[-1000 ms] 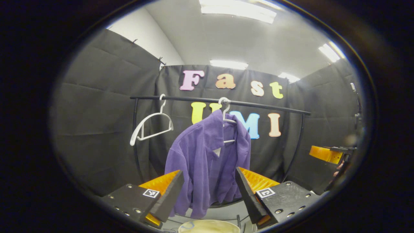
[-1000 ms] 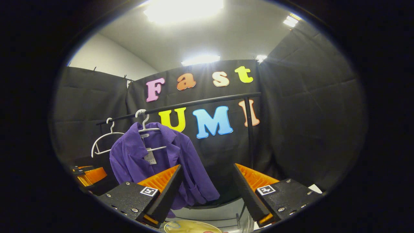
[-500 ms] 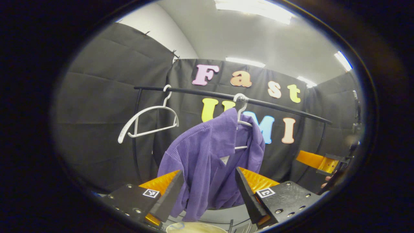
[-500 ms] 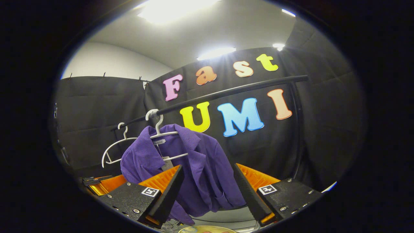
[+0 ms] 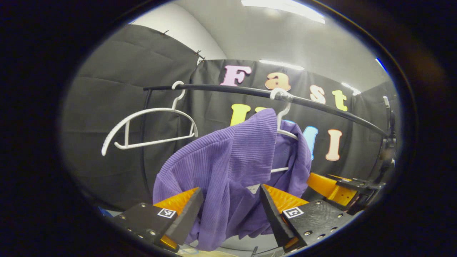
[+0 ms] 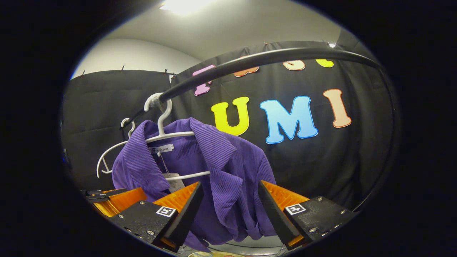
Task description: Grasp the clothes on the hanger with both hands and then place them into the laundry hamper below.
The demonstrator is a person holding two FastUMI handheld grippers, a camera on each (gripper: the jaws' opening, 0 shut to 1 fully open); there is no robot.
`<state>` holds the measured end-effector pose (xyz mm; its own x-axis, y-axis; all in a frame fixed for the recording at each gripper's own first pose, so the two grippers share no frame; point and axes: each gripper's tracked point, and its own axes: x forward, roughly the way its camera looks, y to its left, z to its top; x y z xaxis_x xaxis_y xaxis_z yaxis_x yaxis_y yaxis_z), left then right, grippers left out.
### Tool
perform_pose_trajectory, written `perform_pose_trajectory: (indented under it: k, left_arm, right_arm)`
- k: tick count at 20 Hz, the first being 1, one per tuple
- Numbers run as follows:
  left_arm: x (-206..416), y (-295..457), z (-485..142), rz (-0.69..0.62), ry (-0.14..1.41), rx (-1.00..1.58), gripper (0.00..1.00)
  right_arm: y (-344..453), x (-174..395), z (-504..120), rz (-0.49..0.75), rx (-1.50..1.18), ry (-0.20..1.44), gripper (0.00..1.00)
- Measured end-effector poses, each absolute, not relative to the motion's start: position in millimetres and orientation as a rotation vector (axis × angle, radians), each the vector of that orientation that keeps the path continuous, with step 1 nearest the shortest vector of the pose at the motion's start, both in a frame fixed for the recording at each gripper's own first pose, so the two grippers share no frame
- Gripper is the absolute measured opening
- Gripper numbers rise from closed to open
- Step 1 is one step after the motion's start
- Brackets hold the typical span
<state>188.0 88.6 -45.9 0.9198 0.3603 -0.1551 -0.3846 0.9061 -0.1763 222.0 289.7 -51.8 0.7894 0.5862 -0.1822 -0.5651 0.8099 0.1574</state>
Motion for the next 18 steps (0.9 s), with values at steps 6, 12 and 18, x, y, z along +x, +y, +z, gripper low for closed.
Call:
perform_pose_trajectory:
  k: [6, 12, 18]
  left_arm:
    - [218.7, 104.5, -57.5, 0.505, 0.108, -0.154, 0.92]
    - [224.2, 113.9, -58.1, 0.541, 0.075, -0.209, 0.94]
    - [226.2, 125.9, -60.8, 0.564, 0.073, -0.151, 0.55]
  right_arm:
    - [310.1, 256.8, -71.0, 0.627, 0.137, 0.248, 0.95]
    - [318.3, 261.3, -72.9, 0.645, 0.107, 0.196, 0.94]
    - [340.3, 283.6, -80.4, 0.737, 0.065, 0.196, 0.43]
